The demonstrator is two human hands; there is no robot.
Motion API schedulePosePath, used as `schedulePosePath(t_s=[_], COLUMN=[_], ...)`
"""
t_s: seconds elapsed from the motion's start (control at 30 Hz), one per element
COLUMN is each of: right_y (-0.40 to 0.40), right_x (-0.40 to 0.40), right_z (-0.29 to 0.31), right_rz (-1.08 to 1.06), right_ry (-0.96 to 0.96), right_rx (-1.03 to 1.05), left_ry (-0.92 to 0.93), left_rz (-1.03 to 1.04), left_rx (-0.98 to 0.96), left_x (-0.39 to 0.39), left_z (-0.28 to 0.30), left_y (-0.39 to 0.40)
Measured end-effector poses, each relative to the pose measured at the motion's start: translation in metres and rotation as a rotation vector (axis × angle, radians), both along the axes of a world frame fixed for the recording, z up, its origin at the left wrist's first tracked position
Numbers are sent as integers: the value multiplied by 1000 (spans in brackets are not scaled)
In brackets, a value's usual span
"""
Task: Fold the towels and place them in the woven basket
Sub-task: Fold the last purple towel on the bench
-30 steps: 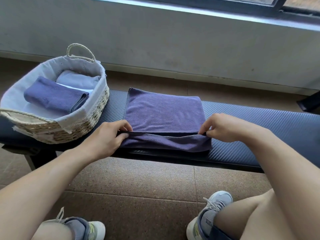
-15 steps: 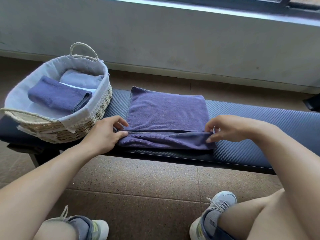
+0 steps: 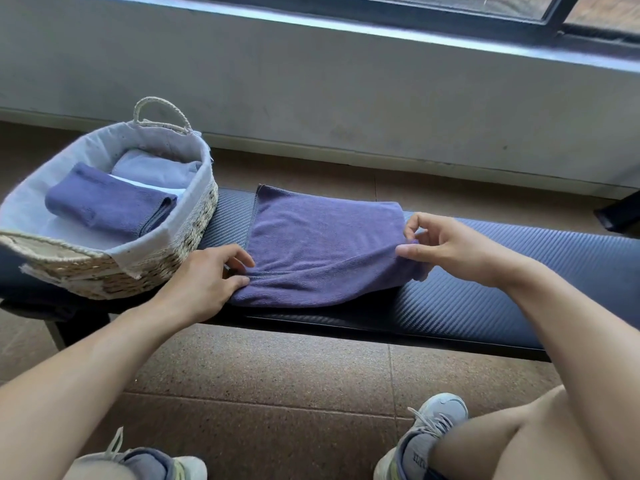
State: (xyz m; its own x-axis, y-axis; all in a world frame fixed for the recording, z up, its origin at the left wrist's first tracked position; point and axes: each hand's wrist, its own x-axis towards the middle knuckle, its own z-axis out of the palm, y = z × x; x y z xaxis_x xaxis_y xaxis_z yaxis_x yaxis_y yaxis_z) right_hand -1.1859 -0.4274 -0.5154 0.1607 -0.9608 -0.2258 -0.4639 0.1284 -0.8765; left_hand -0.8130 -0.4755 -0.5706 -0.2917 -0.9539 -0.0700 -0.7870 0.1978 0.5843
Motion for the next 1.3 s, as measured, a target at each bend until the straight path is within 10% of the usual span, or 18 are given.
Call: schedulePosePath(t_s=[0.43, 0.7, 1.3], right_y=[5, 28, 31], right_x=[22, 51, 47], right_z=[0, 11, 7], right_rz=[-48, 14, -71], right_ry=[255, 330, 288], right_rx=[-103, -151, -206], left_ry=[167, 573, 608], left_rz=[-96, -70, -71], left_rx=[-320, 153, 432], left_x=[-25, -96, -133], left_z=[15, 20, 14], left_y=[20, 64, 57])
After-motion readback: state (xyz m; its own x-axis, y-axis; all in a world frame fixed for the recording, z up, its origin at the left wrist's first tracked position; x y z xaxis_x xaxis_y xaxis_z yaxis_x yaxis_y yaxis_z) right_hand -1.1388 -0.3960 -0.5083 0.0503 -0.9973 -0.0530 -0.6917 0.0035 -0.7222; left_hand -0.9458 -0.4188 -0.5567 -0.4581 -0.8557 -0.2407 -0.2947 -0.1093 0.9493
